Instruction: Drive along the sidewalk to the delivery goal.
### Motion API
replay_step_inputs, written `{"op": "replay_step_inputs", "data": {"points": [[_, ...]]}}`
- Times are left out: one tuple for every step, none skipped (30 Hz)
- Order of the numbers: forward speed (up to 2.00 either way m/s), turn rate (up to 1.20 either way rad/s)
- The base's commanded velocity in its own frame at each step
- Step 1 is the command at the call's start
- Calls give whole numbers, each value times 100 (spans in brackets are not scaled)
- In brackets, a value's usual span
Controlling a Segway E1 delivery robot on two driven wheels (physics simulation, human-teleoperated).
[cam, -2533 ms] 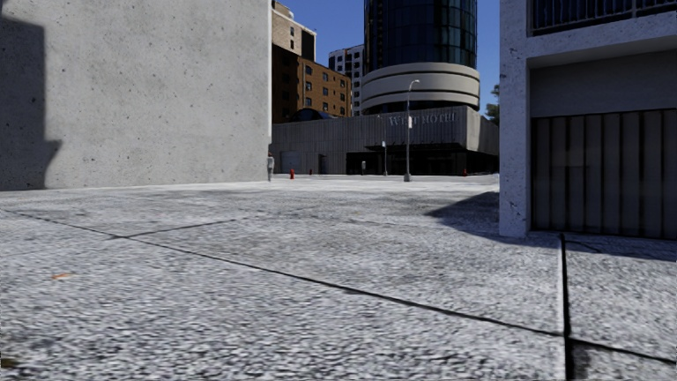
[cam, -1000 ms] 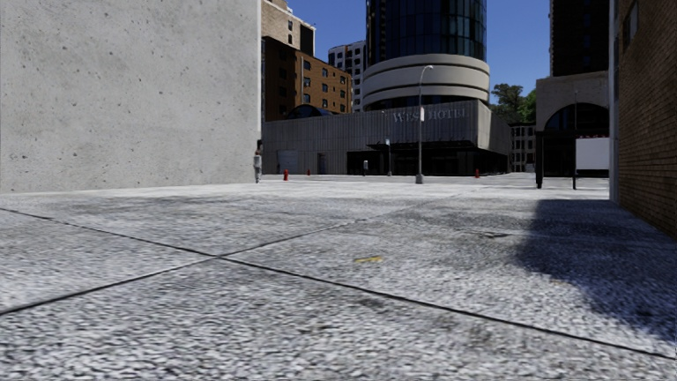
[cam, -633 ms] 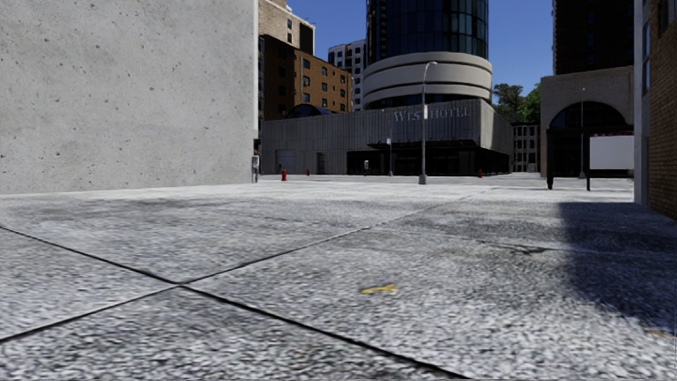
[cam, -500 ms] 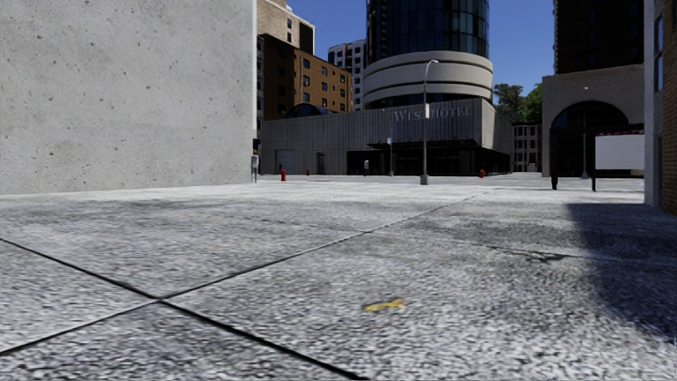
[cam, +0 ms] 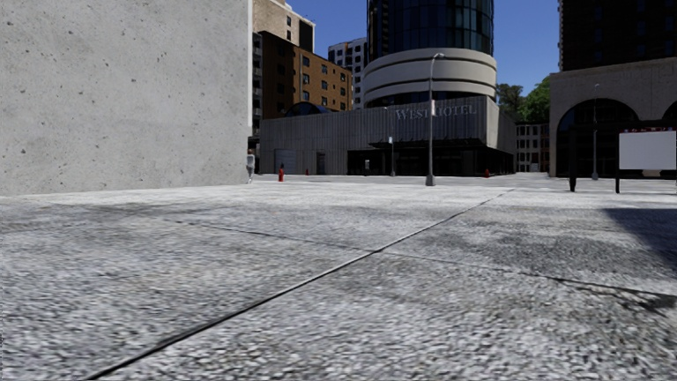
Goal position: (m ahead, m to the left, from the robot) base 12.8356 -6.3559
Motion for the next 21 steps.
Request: {"op": "replay_step_inputs", "data": {"points": [[200, 0], [200, 0], [200, 0], [200, 0], [200, 0], [200, 0], [200, 0], [200, 0], [200, 0], [200, -14], [200, -56], [200, -87], [200, -120], [200, -120], [200, -120], [200, -120], [200, -120], [200, -120], [200, -120], [200, -120], [200, -120]]}}
